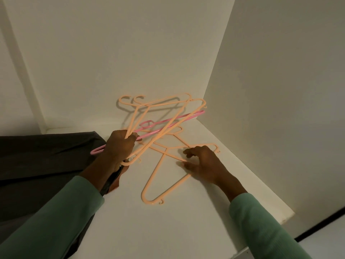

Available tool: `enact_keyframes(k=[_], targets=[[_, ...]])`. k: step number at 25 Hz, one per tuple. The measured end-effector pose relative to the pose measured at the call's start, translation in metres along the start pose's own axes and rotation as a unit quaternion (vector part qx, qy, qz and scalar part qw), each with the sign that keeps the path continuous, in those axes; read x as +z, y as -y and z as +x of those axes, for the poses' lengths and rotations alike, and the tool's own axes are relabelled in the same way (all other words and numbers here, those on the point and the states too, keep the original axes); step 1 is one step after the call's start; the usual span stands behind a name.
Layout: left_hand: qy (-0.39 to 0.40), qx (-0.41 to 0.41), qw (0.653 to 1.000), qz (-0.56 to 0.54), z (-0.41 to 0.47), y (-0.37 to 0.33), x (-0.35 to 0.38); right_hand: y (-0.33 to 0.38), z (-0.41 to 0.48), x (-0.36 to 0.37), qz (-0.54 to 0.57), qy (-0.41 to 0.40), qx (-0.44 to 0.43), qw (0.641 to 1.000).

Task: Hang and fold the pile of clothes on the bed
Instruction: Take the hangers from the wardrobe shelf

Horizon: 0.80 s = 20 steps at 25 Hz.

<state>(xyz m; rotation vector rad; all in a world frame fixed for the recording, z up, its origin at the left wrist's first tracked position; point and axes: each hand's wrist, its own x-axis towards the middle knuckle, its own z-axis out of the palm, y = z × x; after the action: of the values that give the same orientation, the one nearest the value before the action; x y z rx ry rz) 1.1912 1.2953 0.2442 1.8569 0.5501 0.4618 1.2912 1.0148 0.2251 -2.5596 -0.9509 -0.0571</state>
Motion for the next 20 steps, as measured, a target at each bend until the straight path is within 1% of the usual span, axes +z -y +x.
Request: enact_keyframes(k=[1, 3, 5, 6, 9, 11, 12, 13, 14, 16, 17, 19, 20], targets=[[-0.004, -0.002, 1.0, -0.005, 0.0, 0.0, 0.001, 0.001, 0.002, 0.003, -0.043, 0.015, -0.04, 0.998], [-0.011, -0.008, 1.0, -0.017, 0.0, -0.001, 0.001, -0.001, 0.006, 0.0, -0.057, -0.01, -0.096, 0.994], [-0.014, -0.019, 0.999, -0.037, -0.001, -0.004, -0.001, -0.014, 0.009, -0.013, -0.026, -0.022, -0.087, 0.996], [-0.014, -0.025, 0.998, -0.056, -0.002, -0.006, -0.003, -0.022, 0.009, -0.02, -0.023, -0.008, -0.072, 0.997], [-0.003, -0.033, 0.994, -0.105, -0.006, -0.014, -0.001, -0.035, 0.0, -0.029, -0.045, 0.072, -0.067, 0.994], [0.01, -0.038, 0.995, -0.095, -0.011, -0.017, 0.004, -0.032, -0.009, -0.028, -0.017, 0.107, -0.071, 0.992], [0.018, -0.041, 0.995, -0.086, -0.013, -0.019, 0.007, -0.031, -0.012, -0.025, -0.019, 0.104, -0.088, 0.99], [0.026, -0.044, 0.995, -0.082, -0.015, -0.02, 0.009, -0.028, -0.014, -0.021, -0.048, 0.087, -0.114, 0.988], [0.035, -0.046, 0.995, -0.082, -0.017, -0.021, 0.011, -0.026, -0.016, -0.017, -0.098, 0.066, -0.142, 0.983], [0.052, -0.05, 0.994, -0.083, -0.019, -0.024, 0.015, -0.023, -0.02, -0.009, -0.2, 0.016, -0.192, 0.961], [0.06, -0.047, 0.994, -0.078, -0.02, -0.026, 0.015, -0.021, -0.022, -0.007, -0.217, -0.002, -0.202, 0.955], [0.075, -0.021, 0.996, -0.047, -0.021, -0.027, 0.014, -0.019, -0.026, -0.008, -0.196, -0.024, -0.21, 0.958], [0.084, 0.001, 0.996, -0.02, -0.02, -0.026, 0.013, -0.017, -0.029, -0.008, -0.187, -0.047, -0.23, 0.954]])
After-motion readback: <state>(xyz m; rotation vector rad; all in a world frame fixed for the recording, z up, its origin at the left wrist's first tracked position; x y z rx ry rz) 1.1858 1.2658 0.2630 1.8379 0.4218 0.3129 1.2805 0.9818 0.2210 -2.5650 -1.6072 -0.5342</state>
